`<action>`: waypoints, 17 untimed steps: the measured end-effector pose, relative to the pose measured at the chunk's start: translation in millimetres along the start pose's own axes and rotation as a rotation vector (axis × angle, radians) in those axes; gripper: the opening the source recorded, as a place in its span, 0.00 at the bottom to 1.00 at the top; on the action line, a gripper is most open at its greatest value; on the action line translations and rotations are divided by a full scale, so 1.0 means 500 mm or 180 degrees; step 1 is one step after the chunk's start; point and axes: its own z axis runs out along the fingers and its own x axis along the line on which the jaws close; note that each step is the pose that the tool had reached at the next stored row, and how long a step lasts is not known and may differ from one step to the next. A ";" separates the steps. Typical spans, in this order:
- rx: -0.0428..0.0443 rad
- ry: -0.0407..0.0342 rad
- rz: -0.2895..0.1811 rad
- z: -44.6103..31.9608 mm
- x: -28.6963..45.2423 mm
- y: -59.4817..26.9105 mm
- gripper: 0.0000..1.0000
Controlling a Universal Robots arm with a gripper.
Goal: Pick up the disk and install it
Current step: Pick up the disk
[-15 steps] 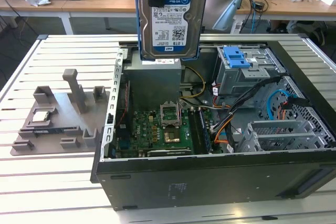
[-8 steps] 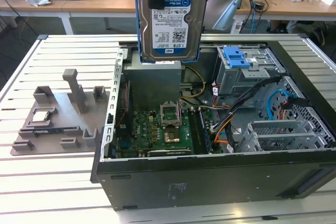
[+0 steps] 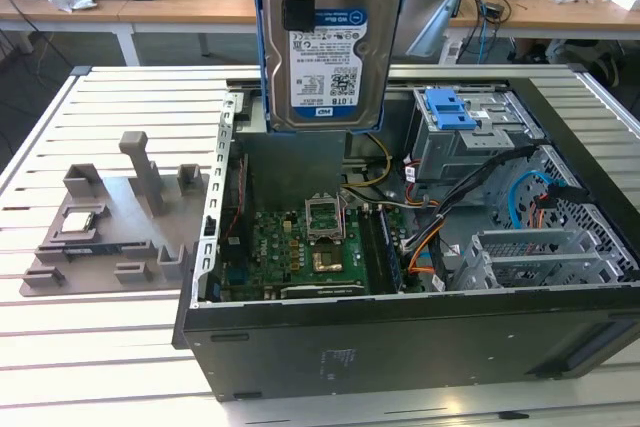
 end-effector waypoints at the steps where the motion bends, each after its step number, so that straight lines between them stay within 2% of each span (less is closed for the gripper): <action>1: 0.0000 0.0000 0.0000 0.000 0.003 0.000 0.36; 17: 0.0000 0.0000 0.0000 0.002 0.051 0.000 0.36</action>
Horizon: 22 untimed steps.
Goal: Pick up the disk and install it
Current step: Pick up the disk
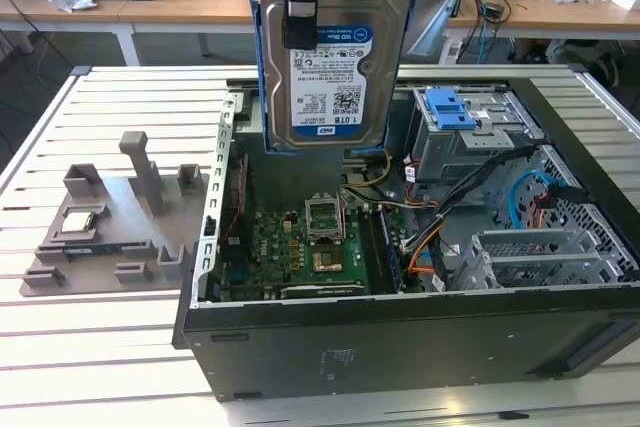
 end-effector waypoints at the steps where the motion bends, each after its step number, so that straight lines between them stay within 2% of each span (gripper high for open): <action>1: 0.0000 0.0000 0.0000 0.000 0.003 0.000 0.36; 11: 0.0000 0.0000 0.0000 0.002 0.030 0.000 0.36; 16: 0.0000 0.0001 0.0000 0.004 0.060 -0.001 0.36; 17: 0.0000 0.0000 0.0000 0.004 0.063 -0.003 0.36; 19: 0.0000 0.0000 0.0000 0.005 0.065 -0.010 0.36; 22: -0.0002 0.0001 0.0000 0.007 0.068 -0.041 0.36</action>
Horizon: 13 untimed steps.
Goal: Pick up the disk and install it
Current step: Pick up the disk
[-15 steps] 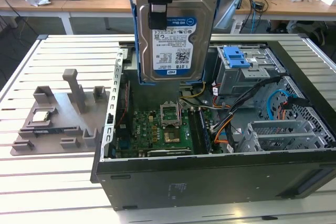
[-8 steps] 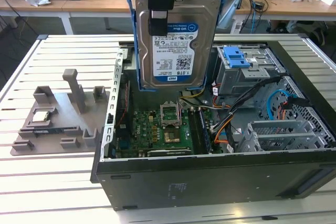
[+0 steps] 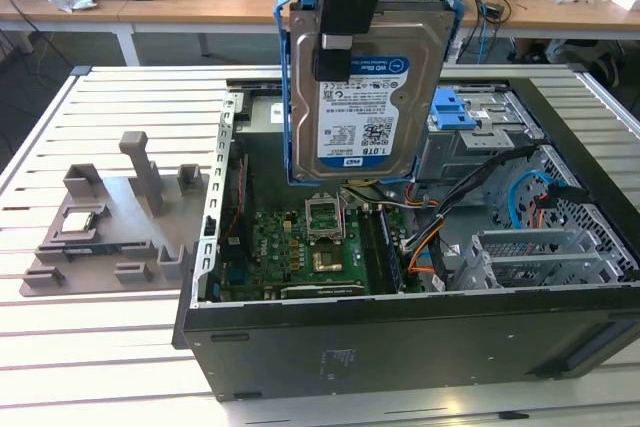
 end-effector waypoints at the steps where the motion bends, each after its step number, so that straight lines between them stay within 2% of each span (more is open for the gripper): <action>1: 0.0000 0.0000 0.0000 0.000 0.000 -0.003 0.36; 13: 0.0000 0.0000 0.0000 0.003 0.006 -0.018 0.36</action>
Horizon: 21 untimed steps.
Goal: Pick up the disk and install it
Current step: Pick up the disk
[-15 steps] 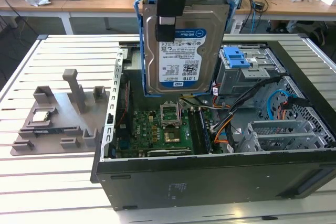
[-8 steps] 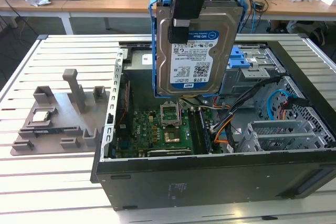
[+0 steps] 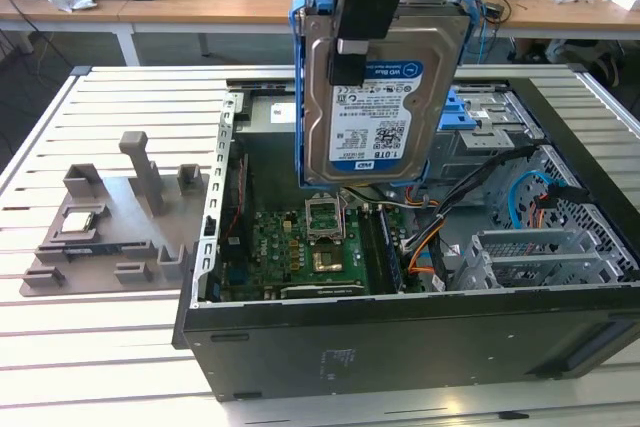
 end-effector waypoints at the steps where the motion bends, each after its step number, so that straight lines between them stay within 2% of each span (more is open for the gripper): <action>1: 0.0000 0.0000 0.0000 0.000 0.000 -0.001 0.36; 6: 0.0000 0.0001 0.0000 0.001 0.003 -0.005 0.36; 21: 0.0000 0.0000 0.0000 0.006 0.012 -0.031 0.36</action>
